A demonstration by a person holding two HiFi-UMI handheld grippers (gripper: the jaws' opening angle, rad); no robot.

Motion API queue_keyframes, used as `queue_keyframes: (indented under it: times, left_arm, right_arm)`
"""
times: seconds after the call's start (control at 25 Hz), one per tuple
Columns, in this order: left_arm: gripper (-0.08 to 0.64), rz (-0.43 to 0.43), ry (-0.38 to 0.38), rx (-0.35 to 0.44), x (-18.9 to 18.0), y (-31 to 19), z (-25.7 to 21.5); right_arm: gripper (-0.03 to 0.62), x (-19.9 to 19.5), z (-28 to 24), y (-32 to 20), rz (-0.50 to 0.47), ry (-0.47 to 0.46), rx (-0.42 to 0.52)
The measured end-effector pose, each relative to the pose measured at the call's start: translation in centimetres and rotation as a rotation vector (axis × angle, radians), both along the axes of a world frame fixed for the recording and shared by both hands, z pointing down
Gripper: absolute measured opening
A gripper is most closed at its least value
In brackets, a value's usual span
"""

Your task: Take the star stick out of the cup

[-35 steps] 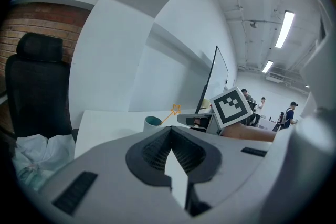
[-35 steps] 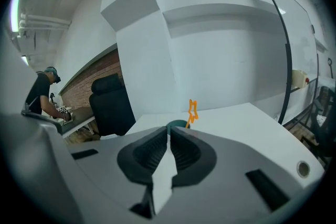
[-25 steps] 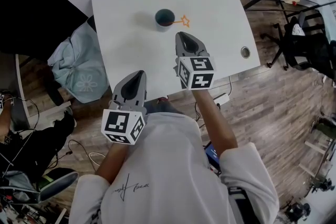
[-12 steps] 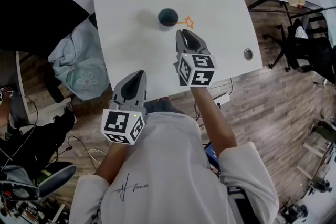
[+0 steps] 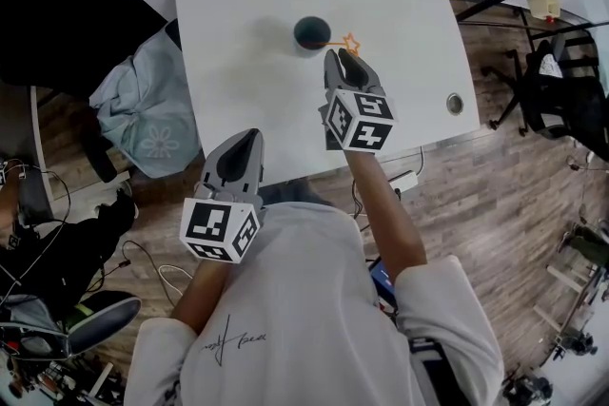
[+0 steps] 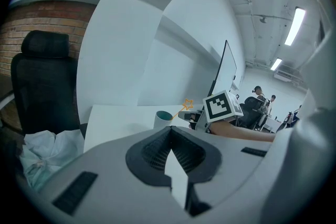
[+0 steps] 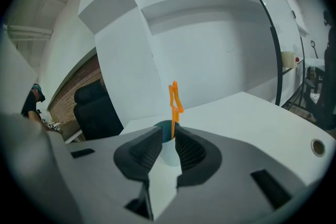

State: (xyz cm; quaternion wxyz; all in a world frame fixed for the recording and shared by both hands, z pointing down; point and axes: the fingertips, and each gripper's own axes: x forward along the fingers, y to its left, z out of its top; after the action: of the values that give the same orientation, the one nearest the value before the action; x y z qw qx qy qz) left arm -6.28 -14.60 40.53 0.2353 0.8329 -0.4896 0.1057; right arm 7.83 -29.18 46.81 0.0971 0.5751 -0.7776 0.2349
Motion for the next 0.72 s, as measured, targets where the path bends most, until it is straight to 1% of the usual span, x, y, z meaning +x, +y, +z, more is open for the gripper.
queue_keyframes:
  times: [0.4, 0.72]
  left_arm:
    - [0.003, -0.019, -0.016, -0.008, -1.0, -0.1, 0.1]
    - [0.004, -0.023, -0.012, -0.015, -1.4, -0.2, 0.4]
  right_arm:
    - [0.069, 0.2, -0.1, -1.2, 0.024, -0.015, 0.017]
    - [0.067, 0.2, -0.5, -1.6, 0.034, -0.028, 0.040]
